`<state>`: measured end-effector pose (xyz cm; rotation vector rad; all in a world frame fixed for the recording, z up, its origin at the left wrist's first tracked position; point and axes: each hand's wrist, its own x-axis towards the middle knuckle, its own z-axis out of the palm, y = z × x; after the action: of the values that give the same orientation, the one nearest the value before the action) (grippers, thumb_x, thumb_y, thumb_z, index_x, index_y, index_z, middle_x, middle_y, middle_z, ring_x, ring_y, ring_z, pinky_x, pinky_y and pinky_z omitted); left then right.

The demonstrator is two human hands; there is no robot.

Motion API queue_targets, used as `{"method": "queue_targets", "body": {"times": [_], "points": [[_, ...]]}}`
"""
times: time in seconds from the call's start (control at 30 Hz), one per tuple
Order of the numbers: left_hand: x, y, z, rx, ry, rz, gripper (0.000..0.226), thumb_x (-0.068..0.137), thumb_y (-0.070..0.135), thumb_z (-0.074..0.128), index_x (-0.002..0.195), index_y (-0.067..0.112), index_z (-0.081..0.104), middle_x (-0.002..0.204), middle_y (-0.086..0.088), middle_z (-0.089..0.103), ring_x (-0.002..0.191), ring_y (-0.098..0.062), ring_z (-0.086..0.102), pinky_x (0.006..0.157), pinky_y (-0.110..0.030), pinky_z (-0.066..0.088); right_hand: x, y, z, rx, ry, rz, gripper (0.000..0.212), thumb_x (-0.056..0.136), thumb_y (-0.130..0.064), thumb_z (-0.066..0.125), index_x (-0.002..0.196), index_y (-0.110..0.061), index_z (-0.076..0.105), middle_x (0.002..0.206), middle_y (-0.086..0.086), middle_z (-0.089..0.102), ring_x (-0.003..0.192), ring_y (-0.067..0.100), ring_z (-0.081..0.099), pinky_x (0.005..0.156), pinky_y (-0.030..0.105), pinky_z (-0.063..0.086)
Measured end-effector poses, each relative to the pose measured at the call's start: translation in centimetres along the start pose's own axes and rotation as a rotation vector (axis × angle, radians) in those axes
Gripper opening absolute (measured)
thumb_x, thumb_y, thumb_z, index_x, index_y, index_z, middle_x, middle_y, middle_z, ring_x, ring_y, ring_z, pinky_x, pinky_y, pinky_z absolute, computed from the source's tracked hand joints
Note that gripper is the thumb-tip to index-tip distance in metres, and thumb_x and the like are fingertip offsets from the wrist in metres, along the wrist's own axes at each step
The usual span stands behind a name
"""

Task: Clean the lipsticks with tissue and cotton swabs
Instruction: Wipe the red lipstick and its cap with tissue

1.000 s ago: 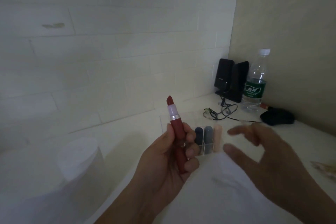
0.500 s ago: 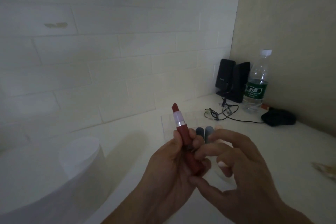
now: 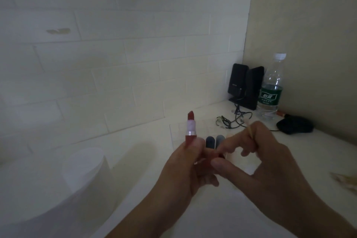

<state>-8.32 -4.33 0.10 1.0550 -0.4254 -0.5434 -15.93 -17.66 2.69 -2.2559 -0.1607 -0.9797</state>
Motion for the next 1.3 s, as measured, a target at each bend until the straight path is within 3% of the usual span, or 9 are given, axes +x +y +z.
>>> {"method": "queue_targets", "body": {"times": [0.1, 0.2, 0.33, 0.43, 0.57, 0.7, 0.83, 1.0, 1.3], "points": [[0.0, -0.2, -0.5, -0.046, -0.039, 0.055, 0.008, 0.076, 0.014, 0.064, 0.080, 0.010, 0.057, 0.077, -0.010, 0.066, 0.063, -0.017, 0.062, 0.055, -0.027, 0.053, 0.2, 0.1, 0.5, 0.022, -0.020, 0.006, 0.037, 0.066, -0.056, 0.068, 0.078, -0.039, 0.038, 0.089, -0.031, 0.064, 0.083, -0.010, 0.061, 0.071, 0.007, 0.043], [0.2, 0.0, -0.9, -0.207, -0.031, 0.051, 0.021, 0.074, 0.011, 0.070, 0.082, 0.007, 0.050, 0.075, -0.011, 0.065, 0.059, -0.017, 0.062, 0.054, -0.027, 0.055, 0.2, 0.2, 0.8, 0.004, 0.022, -0.004, 0.035, 0.066, -0.063, 0.062, 0.082, -0.043, 0.039, 0.089, -0.018, 0.064, 0.082, 0.002, 0.061, 0.071, 0.013, 0.044], [0.6, 0.9, -1.4, -0.400, -0.036, 0.066, 0.016, 0.084, 0.018, 0.060, 0.079, 0.003, 0.058, 0.076, -0.016, 0.056, 0.053, -0.015, 0.051, 0.053, -0.026, 0.054, -0.2, -0.3, 0.4, -0.048, 0.027, -0.094, 0.034, 0.088, -0.066, 0.036, 0.076, -0.034, 0.036, 0.064, -0.004, 0.052, 0.054, 0.011, 0.050, 0.045, 0.014, 0.035], [0.9, 1.4, -2.0, -0.476, -0.118, 0.084, 0.015, 0.083, 0.015, 0.068, 0.086, 0.002, 0.061, 0.083, -0.016, 0.060, 0.055, -0.015, 0.051, 0.051, -0.024, 0.050, -0.5, -0.5, 0.1, -0.138, 0.091, -0.176, 0.041, 0.100, -0.051, 0.020, 0.078, -0.025, 0.044, 0.050, 0.005, 0.047, 0.055, 0.018, 0.050, 0.041, 0.020, 0.029], [1.1, 1.5, -2.7, -0.503, -0.177, 0.118, 0.029, 0.071, 0.013, 0.083, 0.088, 0.007, 0.061, 0.088, -0.015, 0.062, 0.060, -0.015, 0.055, 0.056, -0.023, 0.052, -0.5, -0.5, 0.5, -0.245, 0.116, -0.150, 0.022, 0.094, -0.036, 0.031, 0.077, -0.034, 0.045, 0.046, -0.010, 0.039, 0.049, 0.008, 0.046, 0.048, 0.014, 0.034], [1.1, 1.8, -2.9, -0.513, -0.154, 0.155, 0.030, 0.063, 0.010, 0.088, 0.079, 0.008, 0.063, 0.086, -0.014, 0.065, 0.062, -0.016, 0.058, 0.055, -0.023, 0.051, -0.7, -0.3, 0.7, -0.130, 0.161, -0.152, 0.019, 0.091, -0.035, 0.046, 0.088, -0.031, 0.064, 0.070, -0.029, 0.054, 0.062, -0.007, 0.052, 0.059, 0.001, 0.037], [1.0, 2.2, -2.9, -0.445, -0.165, 0.207, 0.013, 0.070, 0.014, 0.082, 0.079, 0.020, 0.075, 0.086, -0.008, 0.069, 0.065, -0.011, 0.058, 0.057, -0.021, 0.049, -0.8, -0.2, 0.7, -0.070, 0.163, -0.155, 0.020, 0.088, -0.041, 0.050, 0.099, -0.041, 0.067, 0.078, -0.022, 0.066, 0.066, 0.000, 0.059, 0.064, 0.010, 0.045], [1.0, 2.1, -3.0, -0.428, -0.101, 0.211, 0.039, 0.062, 0.009, 0.088, 0.080, 0.012, 0.053, 0.091, -0.015, 0.067, 0.069, -0.017, 0.062, 0.056, -0.023, 0.051, -1.2, -0.2, 0.8, -0.236, 0.199, -0.223, 0.026, 0.088, -0.038, 0.051, 0.096, -0.027, 0.073, 0.067, -0.018, 0.061, 0.054, -0.001, 0.048, 0.058, 0.016, 0.043], [0.9, 1.8, -2.6, -0.342, -0.109, 0.234, 0.031, 0.063, 0.004, 0.082, 0.078, 0.012, 0.057, 0.090, -0.019, 0.068, 0.077, -0.025, 0.068, 0.069, -0.026, 0.056, -1.3, 0.5, 1.2, -0.425, 0.191, -0.288, 0.025, 0.087, -0.031, 0.055, 0.097, -0.021, 0.076, 0.065, -0.009, 0.066, 0.047, 0.006, 0.047, 0.047, 0.019, 0.038]]}}
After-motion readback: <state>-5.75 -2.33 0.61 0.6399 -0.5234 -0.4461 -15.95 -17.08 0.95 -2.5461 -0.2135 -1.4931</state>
